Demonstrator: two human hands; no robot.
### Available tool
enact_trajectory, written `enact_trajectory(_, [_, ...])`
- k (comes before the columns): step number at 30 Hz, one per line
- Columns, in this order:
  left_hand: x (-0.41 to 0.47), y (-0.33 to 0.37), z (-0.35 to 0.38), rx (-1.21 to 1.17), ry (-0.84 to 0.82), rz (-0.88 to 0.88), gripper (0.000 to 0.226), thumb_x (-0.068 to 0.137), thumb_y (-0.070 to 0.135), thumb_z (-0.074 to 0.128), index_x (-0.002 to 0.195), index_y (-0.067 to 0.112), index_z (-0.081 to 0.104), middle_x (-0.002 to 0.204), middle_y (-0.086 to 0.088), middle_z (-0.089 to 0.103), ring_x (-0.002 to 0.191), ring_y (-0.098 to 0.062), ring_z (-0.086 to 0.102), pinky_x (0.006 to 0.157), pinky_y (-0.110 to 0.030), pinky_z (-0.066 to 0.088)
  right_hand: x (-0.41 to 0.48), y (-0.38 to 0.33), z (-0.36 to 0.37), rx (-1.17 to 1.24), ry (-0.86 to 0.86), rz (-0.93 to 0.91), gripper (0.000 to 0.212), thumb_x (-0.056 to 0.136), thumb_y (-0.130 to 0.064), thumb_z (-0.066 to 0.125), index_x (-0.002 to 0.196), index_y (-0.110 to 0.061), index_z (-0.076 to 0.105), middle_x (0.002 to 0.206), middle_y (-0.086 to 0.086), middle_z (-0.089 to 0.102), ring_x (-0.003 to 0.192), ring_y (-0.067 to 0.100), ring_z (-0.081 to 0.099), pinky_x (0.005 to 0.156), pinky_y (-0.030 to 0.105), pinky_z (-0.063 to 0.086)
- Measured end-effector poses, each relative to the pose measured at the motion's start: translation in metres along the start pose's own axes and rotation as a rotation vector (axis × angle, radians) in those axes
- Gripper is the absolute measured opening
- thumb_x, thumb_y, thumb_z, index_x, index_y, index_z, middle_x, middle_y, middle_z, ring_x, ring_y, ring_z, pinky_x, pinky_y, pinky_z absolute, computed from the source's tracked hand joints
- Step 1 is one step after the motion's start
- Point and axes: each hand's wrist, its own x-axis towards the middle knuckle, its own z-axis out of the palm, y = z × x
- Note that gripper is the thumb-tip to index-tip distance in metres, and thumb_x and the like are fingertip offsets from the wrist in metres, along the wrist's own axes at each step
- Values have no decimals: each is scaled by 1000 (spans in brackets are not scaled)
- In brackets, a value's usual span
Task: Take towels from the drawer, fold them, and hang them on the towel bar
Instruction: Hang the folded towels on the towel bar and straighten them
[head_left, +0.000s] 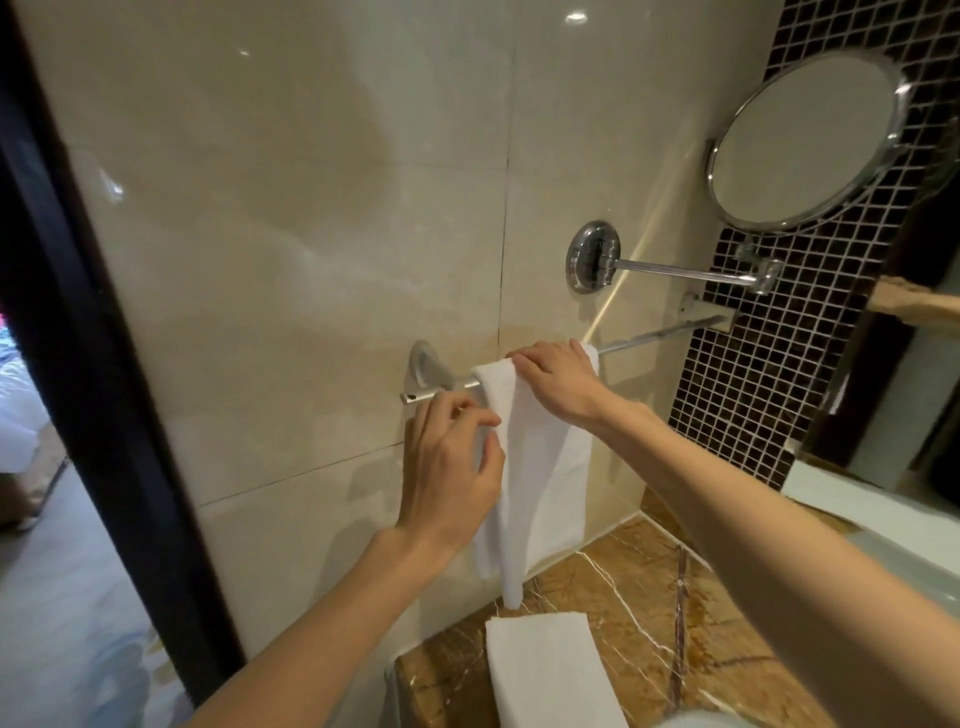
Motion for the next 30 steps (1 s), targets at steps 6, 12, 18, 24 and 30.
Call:
enact_trajectory(6, [-63,-28,31,-160,-41,-274,10,84,18,62,94,17,63,95,6,53,88,-11,53,78,-25,44,0,-2,2,16,48,-13,38,100,-26,33,111,-20,68,121,10,63,116,32,50,111,48,21])
enact_trajectory(12, [-112,-68,75,-188,-182,-567,32,80,28,71,109,22,59,109,12,43,101,-4,48,82,-9,33,0,-3,4,11,85,-34,38,100,-26,35,98,-6,67,106,14,66,105,35,54,97,38,29])
enact_trajectory(18, [-146,-89,112,-243,-382,-649,48,69,50,74,109,30,57,128,13,30,112,-1,33,93,-13,29,-5,-9,-2,63,63,-39,37,101,-25,35,109,-10,68,115,14,64,111,34,53,105,47,33])
enact_trajectory(24, [-161,-97,136,-260,-354,-664,33,73,36,77,97,13,71,122,-3,52,108,-20,54,95,-29,44,-4,-10,-2,92,33,-3,40,99,-25,34,106,2,63,106,21,65,103,35,56,109,48,33])
enact_trajectory(30, [-175,-100,147,-252,-238,-744,25,82,31,71,87,6,71,89,1,62,81,-18,60,70,-24,45,-3,-8,2,110,100,-13,39,100,-27,34,100,-4,66,97,12,62,102,30,56,109,44,32])
